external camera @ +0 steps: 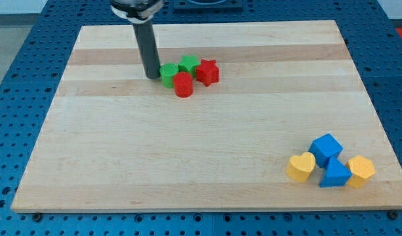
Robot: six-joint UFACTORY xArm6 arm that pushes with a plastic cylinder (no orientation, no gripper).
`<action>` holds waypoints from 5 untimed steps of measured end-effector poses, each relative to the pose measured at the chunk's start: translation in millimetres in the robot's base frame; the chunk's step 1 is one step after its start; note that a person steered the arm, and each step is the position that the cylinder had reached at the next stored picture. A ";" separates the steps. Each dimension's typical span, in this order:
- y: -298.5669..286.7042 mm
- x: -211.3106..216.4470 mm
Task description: Separate the red circle from the green circle
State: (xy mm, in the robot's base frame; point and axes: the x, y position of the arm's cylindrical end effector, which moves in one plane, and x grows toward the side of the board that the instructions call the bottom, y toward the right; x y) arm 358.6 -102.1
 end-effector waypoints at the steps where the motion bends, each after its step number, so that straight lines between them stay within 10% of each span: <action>1: 21.5 11.4; 5: 123.6 88.5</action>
State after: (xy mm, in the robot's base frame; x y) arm 447.2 21.5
